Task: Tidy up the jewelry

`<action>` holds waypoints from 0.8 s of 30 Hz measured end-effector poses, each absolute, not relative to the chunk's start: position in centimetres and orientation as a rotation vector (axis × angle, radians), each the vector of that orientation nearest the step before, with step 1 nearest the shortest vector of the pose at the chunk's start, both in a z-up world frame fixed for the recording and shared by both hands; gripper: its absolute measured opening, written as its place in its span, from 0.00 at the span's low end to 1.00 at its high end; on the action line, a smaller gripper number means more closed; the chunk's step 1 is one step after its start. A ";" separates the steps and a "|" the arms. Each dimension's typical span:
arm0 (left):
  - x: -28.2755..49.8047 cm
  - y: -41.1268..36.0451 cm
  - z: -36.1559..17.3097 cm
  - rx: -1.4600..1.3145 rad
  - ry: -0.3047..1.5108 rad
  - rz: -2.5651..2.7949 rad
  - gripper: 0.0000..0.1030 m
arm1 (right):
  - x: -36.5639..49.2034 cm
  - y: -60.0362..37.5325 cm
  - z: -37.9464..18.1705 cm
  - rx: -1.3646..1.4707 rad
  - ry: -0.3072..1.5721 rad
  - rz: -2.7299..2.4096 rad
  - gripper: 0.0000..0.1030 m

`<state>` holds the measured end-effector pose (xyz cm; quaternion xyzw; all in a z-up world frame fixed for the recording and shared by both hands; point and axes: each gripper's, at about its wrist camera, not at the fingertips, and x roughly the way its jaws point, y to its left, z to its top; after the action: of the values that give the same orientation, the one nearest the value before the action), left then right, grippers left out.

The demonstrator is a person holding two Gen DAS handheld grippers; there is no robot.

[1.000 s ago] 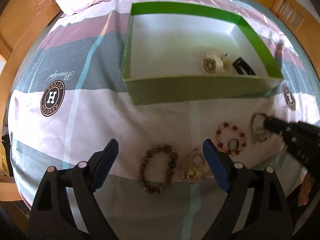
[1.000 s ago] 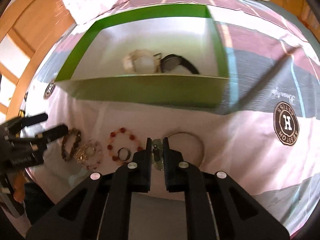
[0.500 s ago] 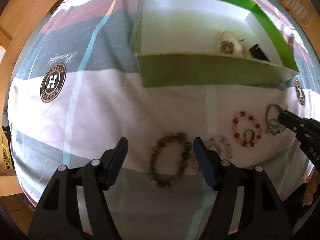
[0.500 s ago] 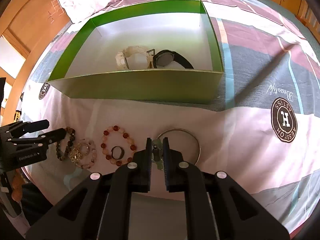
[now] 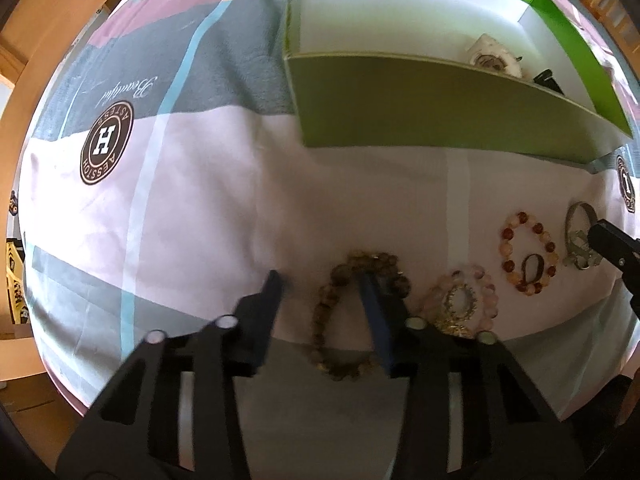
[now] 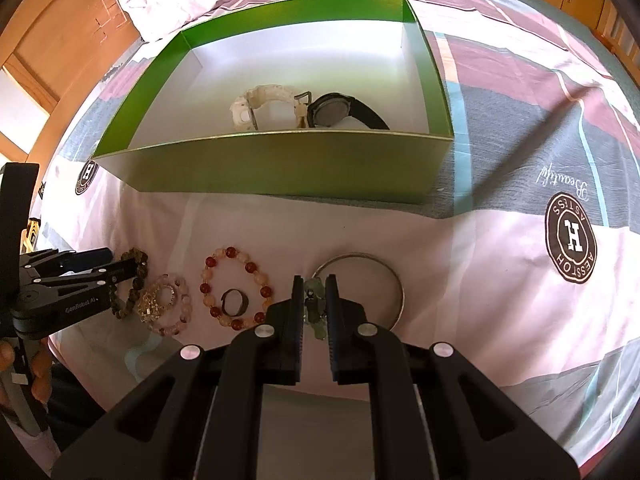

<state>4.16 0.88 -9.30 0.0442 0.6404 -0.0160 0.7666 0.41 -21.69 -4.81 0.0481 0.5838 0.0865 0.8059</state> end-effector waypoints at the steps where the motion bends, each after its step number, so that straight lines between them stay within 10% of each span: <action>1: 4.1 0.6 -9.2 0.095 1.387 -0.036 0.30 | 0.4 -21.7 -4.8 0.102 1.250 0.186 0.10; 3: 4.2 0.4 -9.1 0.093 1.376 -0.046 0.14 | 0.4 -21.7 -4.8 0.102 1.250 0.187 0.10; 24: 2.4 -2.9 -3.2 0.095 1.169 -0.171 0.11 | 0.5 -21.4 -5.1 0.093 1.251 0.187 0.10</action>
<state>2.41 -2.86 -3.16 0.0446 0.5508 -0.0807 0.8295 0.52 -21.37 -5.13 0.0436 0.5845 0.0874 0.8055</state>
